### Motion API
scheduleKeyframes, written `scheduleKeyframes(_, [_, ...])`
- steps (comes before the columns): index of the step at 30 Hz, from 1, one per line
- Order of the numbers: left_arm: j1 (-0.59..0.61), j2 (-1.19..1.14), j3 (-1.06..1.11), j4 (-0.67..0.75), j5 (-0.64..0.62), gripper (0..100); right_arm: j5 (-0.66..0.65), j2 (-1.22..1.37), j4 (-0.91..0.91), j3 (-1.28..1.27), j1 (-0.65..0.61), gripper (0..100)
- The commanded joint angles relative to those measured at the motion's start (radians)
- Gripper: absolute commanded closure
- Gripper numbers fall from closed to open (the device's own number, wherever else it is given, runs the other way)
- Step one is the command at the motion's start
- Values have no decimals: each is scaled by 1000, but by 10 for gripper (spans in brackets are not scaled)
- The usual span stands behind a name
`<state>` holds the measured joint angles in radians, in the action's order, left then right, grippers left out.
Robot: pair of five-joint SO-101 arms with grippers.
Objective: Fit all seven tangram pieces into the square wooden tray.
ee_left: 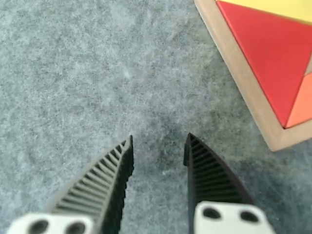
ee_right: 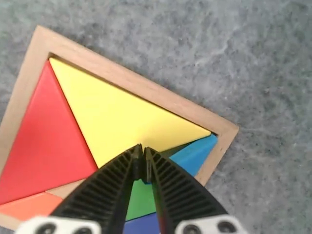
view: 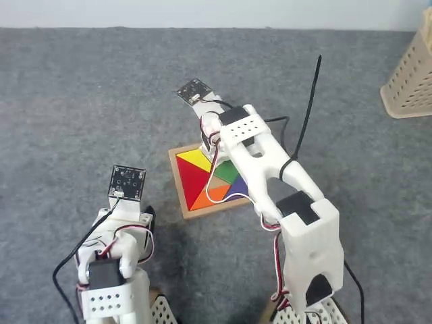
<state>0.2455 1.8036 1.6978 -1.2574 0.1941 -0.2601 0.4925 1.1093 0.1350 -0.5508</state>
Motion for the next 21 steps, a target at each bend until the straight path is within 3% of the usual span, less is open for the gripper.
scheduleKeyframes(1, [-2, 6, -12, -5, 5, 832, -48, -18, 31, 52, 33, 993])
scheduleKeyframes(9, [-2, 6, -12, -5, 5, 832, -61, -51, 38, 49, 33, 993])
scheduleKeyframes(14, [-2, 6, -12, -5, 5, 832, -178, -25, 82, 49, -1, 993])
scheduleKeyframes(21, [-2, 6, -12, -5, 5, 832, -204, -30, 101, 54, -4, 993])
